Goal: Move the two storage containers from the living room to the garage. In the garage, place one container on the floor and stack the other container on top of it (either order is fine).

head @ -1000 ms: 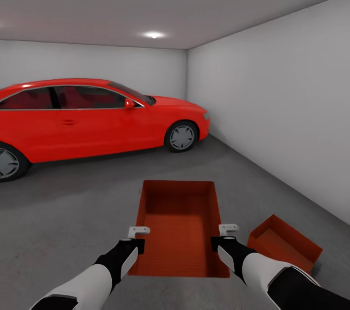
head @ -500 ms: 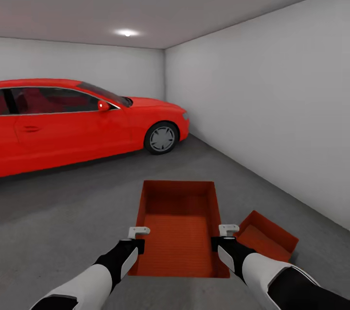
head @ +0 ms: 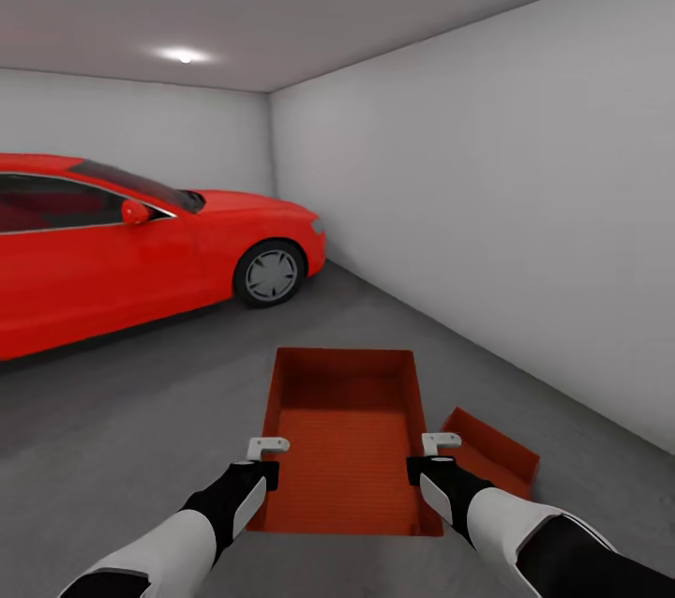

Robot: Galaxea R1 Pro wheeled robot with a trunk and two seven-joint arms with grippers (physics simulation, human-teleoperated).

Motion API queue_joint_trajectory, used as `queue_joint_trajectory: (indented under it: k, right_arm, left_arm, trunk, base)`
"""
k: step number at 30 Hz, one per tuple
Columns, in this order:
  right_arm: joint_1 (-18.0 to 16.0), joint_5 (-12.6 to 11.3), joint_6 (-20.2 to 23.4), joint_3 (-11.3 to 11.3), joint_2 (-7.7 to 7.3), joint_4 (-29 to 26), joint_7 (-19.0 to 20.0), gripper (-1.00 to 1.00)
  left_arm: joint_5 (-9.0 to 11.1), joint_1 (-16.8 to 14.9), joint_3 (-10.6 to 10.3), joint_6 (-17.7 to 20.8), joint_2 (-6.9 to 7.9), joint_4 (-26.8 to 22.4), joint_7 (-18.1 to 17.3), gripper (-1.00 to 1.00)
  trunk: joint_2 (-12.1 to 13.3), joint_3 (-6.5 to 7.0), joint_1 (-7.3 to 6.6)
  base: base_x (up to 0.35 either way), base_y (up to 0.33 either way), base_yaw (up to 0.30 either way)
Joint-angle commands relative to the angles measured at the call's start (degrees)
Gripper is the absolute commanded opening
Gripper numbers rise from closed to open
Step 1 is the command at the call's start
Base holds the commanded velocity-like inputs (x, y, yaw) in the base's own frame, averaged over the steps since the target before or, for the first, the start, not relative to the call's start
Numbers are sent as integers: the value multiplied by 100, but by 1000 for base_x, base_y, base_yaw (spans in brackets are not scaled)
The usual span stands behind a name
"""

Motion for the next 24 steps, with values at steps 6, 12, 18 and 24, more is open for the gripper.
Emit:
queue_joint_trajectory:
  k: [6,12,18,24]
  right_arm:
    - [0,60,-237,500,59,-14,-310,-100]
    - [0,60,-237,500,55,-14,-310,-100]
    - [1,60,-237,497,54,-14,-310,-100]
    - [0,60,-237,497,54,-14,-310,-100]
  left_arm:
    - [-37,1,82,46,0,2,45,-100]
    - [-38,1,82,46,3,1,44,-100]
    - [-37,1,82,50,3,1,41,-100]
    - [-34,1,82,63,3,1,36,-100]
  trunk:
    - [-4,-2,5]
    - [-4,-2,5]
    - [-4,-2,5]
    - [-4,-2,5]
  base:
    - [321,0,-281]
    - [321,0,-281]
    - [321,2,-281]
    - [321,66,-281]
